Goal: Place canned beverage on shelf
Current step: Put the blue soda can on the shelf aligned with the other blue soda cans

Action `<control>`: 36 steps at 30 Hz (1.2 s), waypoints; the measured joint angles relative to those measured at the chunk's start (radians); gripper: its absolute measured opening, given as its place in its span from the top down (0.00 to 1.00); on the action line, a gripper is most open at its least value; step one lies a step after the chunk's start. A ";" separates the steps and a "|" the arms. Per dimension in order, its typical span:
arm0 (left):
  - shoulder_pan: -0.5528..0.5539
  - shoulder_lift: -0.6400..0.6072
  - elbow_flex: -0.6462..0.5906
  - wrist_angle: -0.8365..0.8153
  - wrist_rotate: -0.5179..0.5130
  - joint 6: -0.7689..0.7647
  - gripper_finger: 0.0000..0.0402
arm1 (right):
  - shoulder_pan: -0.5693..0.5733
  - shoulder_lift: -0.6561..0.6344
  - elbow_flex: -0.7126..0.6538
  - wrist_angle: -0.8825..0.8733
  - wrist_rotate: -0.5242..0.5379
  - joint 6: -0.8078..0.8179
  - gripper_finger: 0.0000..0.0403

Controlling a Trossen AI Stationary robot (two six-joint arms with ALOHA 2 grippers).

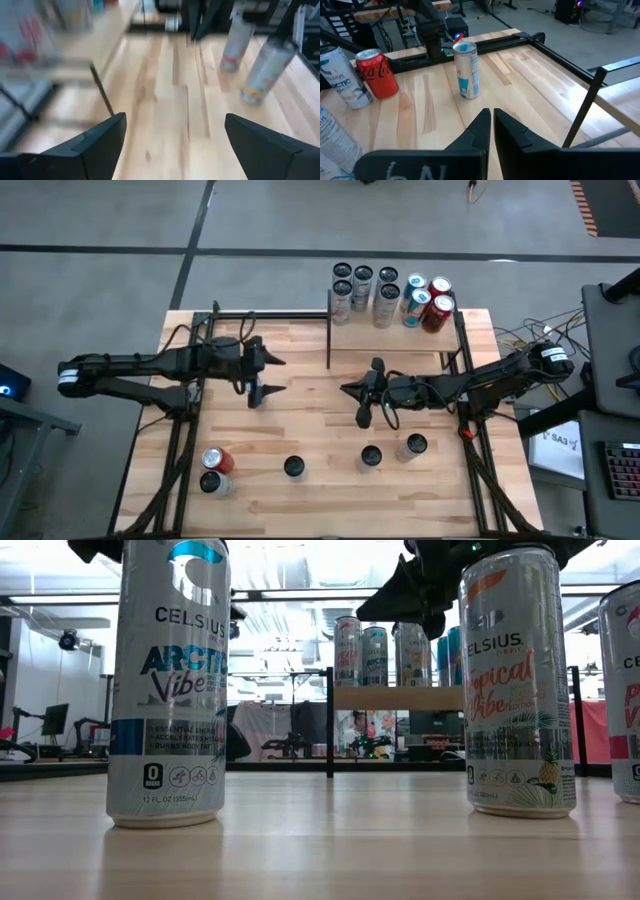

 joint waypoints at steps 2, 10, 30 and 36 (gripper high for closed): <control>0.000 0.000 0.006 -0.097 -0.003 -0.056 0.20 | 0.000 0.000 0.000 -0.005 0.000 -0.001 0.97; -0.005 0.002 0.130 -0.523 -0.105 -0.230 0.20 | 0.000 0.000 0.000 -0.040 0.000 -0.013 0.97; -0.005 0.012 0.143 -0.740 -0.160 -0.137 0.20 | -0.001 -0.006 0.000 -0.053 0.000 -0.087 0.97; -0.005 0.054 0.143 -0.719 -0.160 -0.130 0.20 | 0.000 -0.006 0.000 -0.053 0.000 -0.087 0.97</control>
